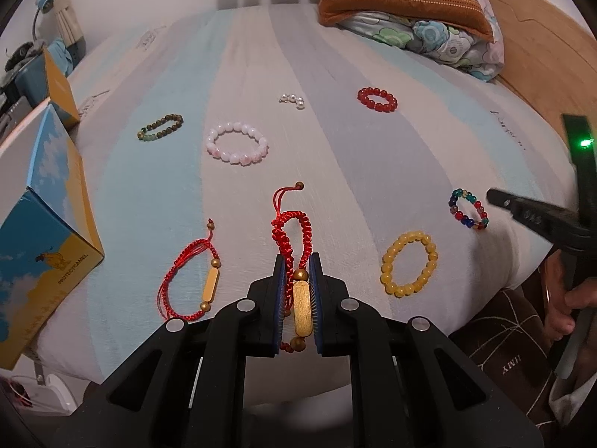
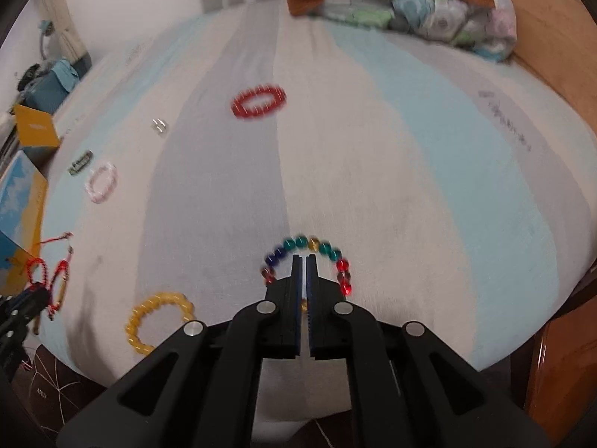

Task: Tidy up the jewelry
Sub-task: 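Lift the multicolour bracelet with the right tool while the left tool lifts the red cord bracelet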

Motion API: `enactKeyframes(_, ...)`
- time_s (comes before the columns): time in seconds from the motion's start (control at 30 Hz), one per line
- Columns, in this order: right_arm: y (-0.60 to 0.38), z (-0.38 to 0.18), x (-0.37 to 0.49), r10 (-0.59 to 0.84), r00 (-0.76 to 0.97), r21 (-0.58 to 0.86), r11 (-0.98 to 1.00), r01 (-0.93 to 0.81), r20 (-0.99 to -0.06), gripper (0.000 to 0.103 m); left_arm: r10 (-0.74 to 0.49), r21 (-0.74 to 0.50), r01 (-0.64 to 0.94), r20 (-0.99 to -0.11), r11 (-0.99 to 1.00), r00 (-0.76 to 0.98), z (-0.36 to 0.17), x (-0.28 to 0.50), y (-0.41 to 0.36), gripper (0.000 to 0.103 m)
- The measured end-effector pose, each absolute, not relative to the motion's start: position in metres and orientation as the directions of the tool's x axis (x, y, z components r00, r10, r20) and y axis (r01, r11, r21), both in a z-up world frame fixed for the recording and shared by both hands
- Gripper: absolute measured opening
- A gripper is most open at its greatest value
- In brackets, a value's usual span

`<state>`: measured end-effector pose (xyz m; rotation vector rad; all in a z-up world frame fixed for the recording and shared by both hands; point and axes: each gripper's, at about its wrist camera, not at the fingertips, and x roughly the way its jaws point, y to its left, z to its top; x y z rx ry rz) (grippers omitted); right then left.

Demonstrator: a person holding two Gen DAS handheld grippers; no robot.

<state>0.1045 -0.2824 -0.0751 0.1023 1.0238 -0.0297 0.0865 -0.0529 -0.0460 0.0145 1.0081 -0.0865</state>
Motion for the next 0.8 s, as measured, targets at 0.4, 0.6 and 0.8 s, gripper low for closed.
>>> enactKeyframes(0.4,-0.29,-0.11,0.121,-0.019,0.477,0.038,0.993,0.11,-0.879,0.036,-0.08,-0.043,0.085,-0.861,0.995,0.503,-0.069,0.093,-0.053,0.011)
enactKeyframes(0.6,-0.287,-0.118,0.122,-0.021,0.488,0.028,0.995,0.095,-0.873,0.009,-0.092,-0.055,0.089,-0.866,0.994,0.492,-0.074,0.095,-0.055,0.011)
enactKeyframes(0.8,-0.289,-0.104,0.114,-0.02,0.522,0.041,0.994,0.105,-0.853,0.009,-0.091,-0.053,0.091,-0.866,0.994,0.492,-0.072,0.094,-0.055,0.011)
